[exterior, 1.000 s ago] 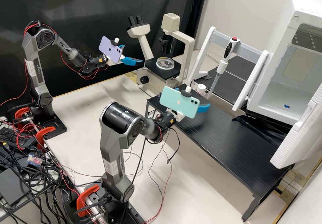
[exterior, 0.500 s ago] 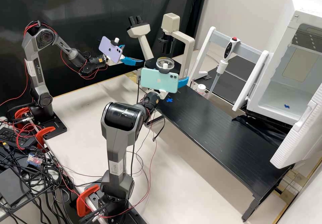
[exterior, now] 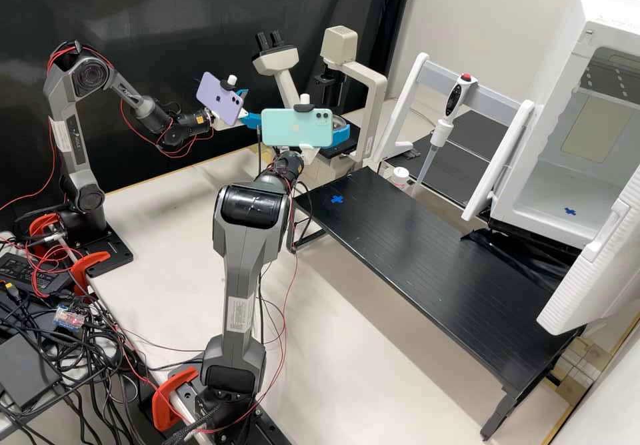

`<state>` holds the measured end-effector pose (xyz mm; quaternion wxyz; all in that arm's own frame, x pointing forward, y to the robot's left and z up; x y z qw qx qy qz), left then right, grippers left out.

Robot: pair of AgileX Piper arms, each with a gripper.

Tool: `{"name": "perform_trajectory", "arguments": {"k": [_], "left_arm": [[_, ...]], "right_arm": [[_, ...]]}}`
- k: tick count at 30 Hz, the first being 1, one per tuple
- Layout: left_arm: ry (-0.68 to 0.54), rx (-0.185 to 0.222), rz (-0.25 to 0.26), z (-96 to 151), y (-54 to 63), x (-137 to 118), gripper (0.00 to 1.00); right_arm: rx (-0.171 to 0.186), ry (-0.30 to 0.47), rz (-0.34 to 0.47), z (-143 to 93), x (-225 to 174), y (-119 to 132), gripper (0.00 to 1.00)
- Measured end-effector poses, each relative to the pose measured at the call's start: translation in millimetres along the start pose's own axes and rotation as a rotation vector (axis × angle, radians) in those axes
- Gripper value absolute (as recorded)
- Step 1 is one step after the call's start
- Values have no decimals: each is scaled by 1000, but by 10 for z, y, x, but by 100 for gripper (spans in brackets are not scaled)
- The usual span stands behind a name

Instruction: Move the petri dish to the bench

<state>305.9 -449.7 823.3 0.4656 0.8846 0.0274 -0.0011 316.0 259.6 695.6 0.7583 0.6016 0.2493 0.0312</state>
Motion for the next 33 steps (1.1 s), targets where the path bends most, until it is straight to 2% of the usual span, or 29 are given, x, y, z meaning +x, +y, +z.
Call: {"name": "perform_trajectory", "arguments": {"k": [2,5,10,13,17,18,24,25,28,33], "left_arm": [[0,0,0,0,0,0,100],[0,0,0,0,0,0,100],[0,0,0,0,0,0,100],[0,0,0,0,0,0,100],[0,0,0,0,0,0,100],[0,0,0,0,0,0,100],[0,0,0,0,0,0,100],[0,0,0,0,0,0,100],[0,0,0,0,0,0,100],[0,0,0,0,0,0,100]], "right_arm": [[4,-13,-21,-7,74,-20,100],[45,-25,-49,-49,239,-31,100],[78,-23,-85,-110,452,-31,100],[100,-22,-86,-140,592,26,100],[112,-31,-104,-142,717,52,100],[125,-38,-106,-147,749,56,100],[116,-68,-125,-155,957,14,100],[124,-74,-131,-151,996,-3,100],[110,-85,-141,-138,1080,-49,100],[108,-112,-157,-34,1178,-107,100]]}}
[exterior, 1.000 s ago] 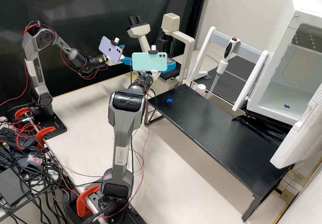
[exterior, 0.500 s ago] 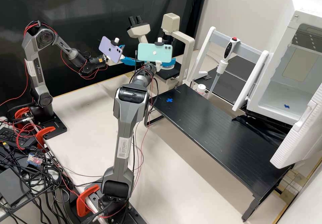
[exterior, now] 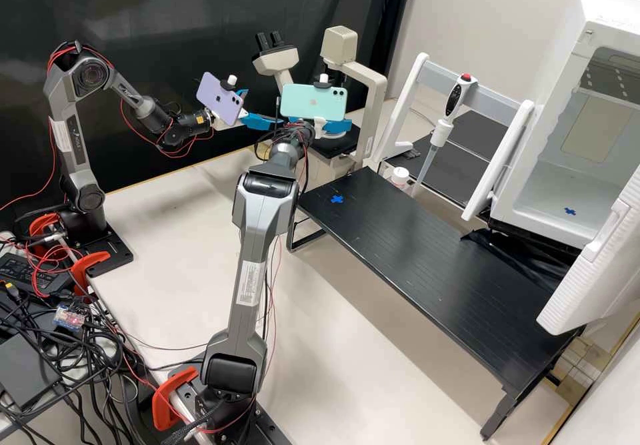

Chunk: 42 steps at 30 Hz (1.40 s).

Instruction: Move the petri dish to the bench

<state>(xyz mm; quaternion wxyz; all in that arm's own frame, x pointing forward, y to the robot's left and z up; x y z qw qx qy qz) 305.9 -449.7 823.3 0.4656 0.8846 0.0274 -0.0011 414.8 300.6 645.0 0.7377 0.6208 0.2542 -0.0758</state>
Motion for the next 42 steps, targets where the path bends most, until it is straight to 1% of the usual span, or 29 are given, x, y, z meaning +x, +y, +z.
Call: {"name": "perform_trajectory", "arguments": {"k": [6,7,8,11,12,13,14,15,16,17,18,19,20,28,38,40,42], "left_arm": [[0,0,0,0,0,0,100],[0,0,0,0,0,0,100],[0,0,0,0,0,0,100],[0,0,0,0,0,0,100],[0,0,0,0,0,0,100],[0,0,0,0,0,0,100],[0,0,0,0,0,0,100],[0,0,0,0,0,0,100],[0,0,0,0,0,0,100],[0,0,0,0,0,0,100],[0,0,0,0,0,0,100],[0,0,0,0,0,0,100],[0,0,0,0,0,0,100],[0,0,0,0,0,0,100],[0,0,0,0,0,0,100],[0,0,0,0,0,0,100],[0,0,0,0,0,0,100]], "right_arm": [[4,-32,-11,132,76,-35,100],[14,-34,-12,134,76,-36,100],[14,-37,-14,139,78,-41,100],[7,-46,-19,147,78,-45,100],[10,-50,-20,149,82,-46,100],[3,-52,-21,146,81,-40,100],[3,-57,-23,147,81,-39,100],[16,-63,-26,149,87,-39,100],[6,-69,-31,147,86,-34,0],[20,-71,-32,145,86,-31,0],[18,-81,-41,152,101,-41,0],[30,-86,-46,155,107,-46,0],[27,-87,-54,161,116,-61,0],[45,-82,-87,171,138,-117,0],[45,-73,-100,177,152,-150,0],[38,-72,-101,177,152,-150,0],[39,-72,-101,177,152,-150,0]]}}
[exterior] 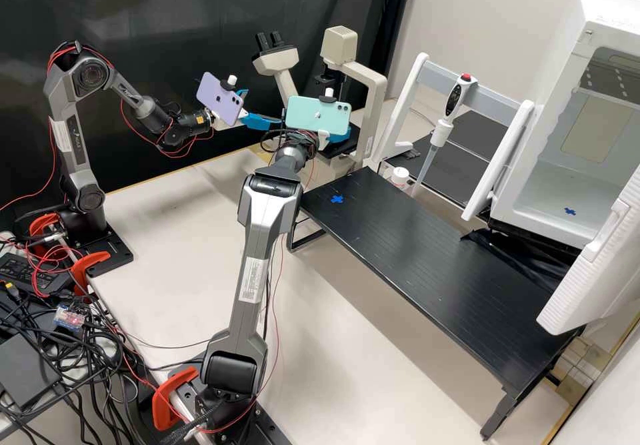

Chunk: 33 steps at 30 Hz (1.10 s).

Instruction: Move the petri dish to the bench

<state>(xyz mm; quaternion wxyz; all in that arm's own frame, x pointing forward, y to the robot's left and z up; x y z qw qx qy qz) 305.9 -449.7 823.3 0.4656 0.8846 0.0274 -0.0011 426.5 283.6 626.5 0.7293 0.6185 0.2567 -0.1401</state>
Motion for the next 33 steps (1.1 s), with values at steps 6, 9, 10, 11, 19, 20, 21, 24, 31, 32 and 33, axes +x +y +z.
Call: {"name": "perform_trajectory", "arguments": {"k": [6,9,10,11,19,20,21,24,31,32,33], "left_arm": [[0,0,0,0,0,0,100],[0,0,0,0,0,0,100],[0,0,0,0,0,0,100],[0,0,0,0,0,0,100],[0,0,0,0,0,0,100],[0,0,0,0,0,0,100],[0,0,0,0,0,0,100],[0,0,0,0,0,0,100],[0,0,0,0,0,0,100],[0,0,0,0,0,0,100],[0,0,0,0,0,0,100]], "right_arm": [[0,0,0,0,0,0,0],[1,-2,2,10,2,9,0],[1,-3,2,15,2,14,0],[1,-3,2,15,2,14,0],[6,-7,-12,42,6,-25,0],[8,-11,-16,54,7,-38,0],[10,-10,-17,55,7,-40,0],[10,-13,-23,69,8,-60,0],[27,-17,-31,86,-100,-58,0],[28,-18,-30,100,-127,-61,0],[28,-17,-30,105,-151,-61,0]]}}
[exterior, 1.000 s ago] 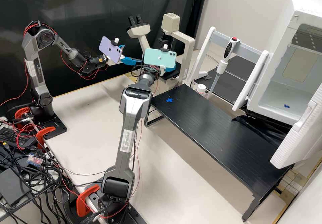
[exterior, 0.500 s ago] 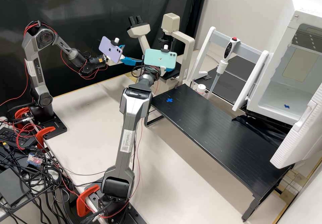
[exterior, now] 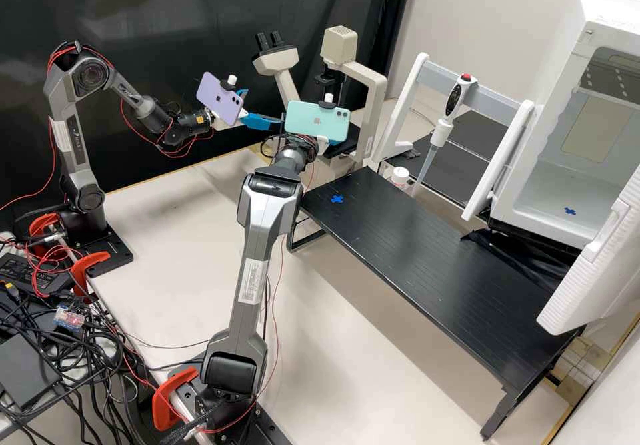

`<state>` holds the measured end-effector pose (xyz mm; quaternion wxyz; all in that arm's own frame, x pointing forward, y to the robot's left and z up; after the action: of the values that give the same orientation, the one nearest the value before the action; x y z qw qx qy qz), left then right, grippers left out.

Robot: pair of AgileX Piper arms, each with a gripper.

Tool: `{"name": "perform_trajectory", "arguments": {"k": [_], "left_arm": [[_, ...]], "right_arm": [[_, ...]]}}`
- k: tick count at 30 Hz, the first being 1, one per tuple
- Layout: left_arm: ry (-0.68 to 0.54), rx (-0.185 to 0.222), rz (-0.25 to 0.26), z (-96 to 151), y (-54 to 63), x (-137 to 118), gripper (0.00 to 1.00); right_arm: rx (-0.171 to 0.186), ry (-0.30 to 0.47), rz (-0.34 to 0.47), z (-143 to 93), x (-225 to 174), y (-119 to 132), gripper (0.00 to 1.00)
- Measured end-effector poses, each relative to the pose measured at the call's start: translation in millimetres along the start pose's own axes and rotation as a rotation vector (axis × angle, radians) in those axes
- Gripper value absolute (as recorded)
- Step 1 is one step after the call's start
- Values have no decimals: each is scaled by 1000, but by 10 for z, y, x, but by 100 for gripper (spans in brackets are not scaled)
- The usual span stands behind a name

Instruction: Move the petri dish to the bench

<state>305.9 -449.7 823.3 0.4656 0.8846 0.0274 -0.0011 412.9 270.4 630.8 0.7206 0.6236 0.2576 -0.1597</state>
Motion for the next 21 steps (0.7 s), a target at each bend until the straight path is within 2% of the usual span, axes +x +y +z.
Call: {"name": "perform_trajectory", "arguments": {"k": [3,4,5,6,7,8,9,10,13,14,15,16,17,21], "left_arm": [[0,0,0,0,0,0,100],[0,0,0,0,0,0,100],[0,0,0,0,0,0,100],[0,0,0,0,0,0,100],[0,0,0,0,0,0,100],[0,0,0,0,0,0,100],[0,0,0,0,0,0,100],[0,0,0,0,0,0,100],[0,0,0,0,0,0,100],[0,0,0,0,0,0,100],[0,0,0,0,0,0,100],[0,0,0,0,0,0,100],[0,0,0,0,0,0,100],[0,0,0,0,0,0,100]], "right_arm": [[2,4,7,19,-70,6,0],[-8,6,10,22,-95,7,0],[9,9,12,23,-127,13,0],[3,9,25,26,-180,30,0],[13,12,31,27,-218,40,0],[-2,18,44,24,-284,62,0],[11,20,56,26,-330,78,0],[-3,28,66,21,-381,93,0],[10,54,92,23,-587,131,0],[3,63,98,36,-689,133,0],[18,72,101,49,-763,131,0],[9,84,108,68,-884,127,0],[21,93,112,81,-966,126,0],[13,145,172,134,-1323,155,0]]}}
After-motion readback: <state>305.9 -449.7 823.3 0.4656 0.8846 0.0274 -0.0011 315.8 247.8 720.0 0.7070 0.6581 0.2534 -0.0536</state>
